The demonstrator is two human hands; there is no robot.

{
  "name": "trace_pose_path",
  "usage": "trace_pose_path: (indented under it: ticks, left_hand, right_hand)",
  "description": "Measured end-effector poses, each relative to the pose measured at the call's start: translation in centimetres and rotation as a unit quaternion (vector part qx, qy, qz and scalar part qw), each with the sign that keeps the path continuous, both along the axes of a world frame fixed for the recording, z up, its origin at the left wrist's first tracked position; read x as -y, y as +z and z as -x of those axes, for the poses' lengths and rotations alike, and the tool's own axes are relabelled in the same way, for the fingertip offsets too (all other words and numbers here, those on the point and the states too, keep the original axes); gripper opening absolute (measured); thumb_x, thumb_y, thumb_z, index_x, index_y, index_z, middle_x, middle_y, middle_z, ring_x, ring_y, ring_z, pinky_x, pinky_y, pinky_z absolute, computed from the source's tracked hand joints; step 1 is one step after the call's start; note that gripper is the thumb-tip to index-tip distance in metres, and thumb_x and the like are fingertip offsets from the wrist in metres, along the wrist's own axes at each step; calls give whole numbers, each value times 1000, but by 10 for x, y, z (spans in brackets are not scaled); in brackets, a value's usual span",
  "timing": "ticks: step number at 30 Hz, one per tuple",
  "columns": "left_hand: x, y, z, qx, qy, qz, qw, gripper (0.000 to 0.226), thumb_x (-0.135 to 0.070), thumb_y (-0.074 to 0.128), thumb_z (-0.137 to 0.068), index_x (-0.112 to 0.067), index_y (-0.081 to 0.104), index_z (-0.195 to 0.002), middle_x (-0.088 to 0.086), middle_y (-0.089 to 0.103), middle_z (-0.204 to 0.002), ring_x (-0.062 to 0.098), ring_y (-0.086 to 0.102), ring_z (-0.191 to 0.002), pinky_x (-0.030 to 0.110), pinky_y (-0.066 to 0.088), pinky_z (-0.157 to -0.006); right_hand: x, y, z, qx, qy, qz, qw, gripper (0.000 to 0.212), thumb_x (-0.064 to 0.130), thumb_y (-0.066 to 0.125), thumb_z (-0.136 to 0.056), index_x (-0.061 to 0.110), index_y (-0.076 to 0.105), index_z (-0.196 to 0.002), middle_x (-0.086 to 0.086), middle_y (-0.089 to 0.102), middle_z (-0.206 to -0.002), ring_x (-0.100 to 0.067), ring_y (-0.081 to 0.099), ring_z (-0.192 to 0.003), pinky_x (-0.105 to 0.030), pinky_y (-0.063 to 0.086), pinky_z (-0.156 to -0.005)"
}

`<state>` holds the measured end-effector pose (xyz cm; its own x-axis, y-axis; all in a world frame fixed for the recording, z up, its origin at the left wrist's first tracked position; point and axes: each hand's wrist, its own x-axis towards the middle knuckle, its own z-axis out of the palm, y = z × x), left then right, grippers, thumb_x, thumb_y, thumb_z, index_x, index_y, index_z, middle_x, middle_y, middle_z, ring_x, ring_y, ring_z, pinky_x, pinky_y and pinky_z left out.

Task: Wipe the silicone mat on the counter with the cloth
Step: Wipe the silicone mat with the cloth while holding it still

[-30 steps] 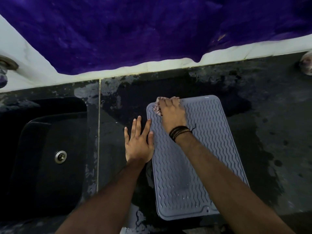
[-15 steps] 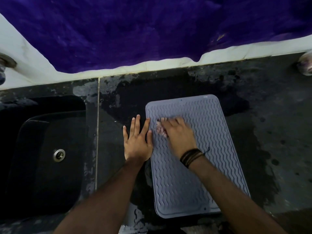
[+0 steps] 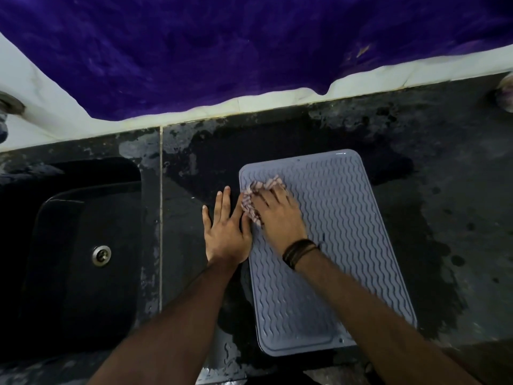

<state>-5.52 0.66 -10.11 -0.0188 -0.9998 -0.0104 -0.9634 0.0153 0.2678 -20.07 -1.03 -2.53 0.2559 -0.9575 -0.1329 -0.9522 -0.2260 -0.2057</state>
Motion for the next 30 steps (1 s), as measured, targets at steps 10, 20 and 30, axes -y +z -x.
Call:
trace_pose_path:
  ticks: [10,20,30]
  left_hand:
    - [2,3,0,-1,3,-22,1000,55,-49,17,-106,-38,21,-159,-4,8,-170,14,-2,-156,53,2,-125]
    - [2,1,0,0,8,-23,1000,55,-47,17,-106,-34,31,-157,-4,6,-170,13,-2,-157,49,-2,-125]
    - [1,4,-1,-12,0,-41,999,53,-47,13,-108,-40,12,-160,-4,1,-170,14,-6,-156,51,-4,-125]
  right_hand:
    - [45,25,-10,3,-46,68,997,42,16,50,-88,18,53,-130,-6,56,-130,-28,41,-129,-41,37,-102]
    - [28,-2,-6,-47,-15,9,999,51,24,42,-95,18,40,-145,-8,46,-144,-32,29,-141,-44,24,-114]
    - [20,28,26,2,-71,53,996,50,15,61,-83,23,52,-131,-4,56,-131,-26,44,-125,-43,41,-101]
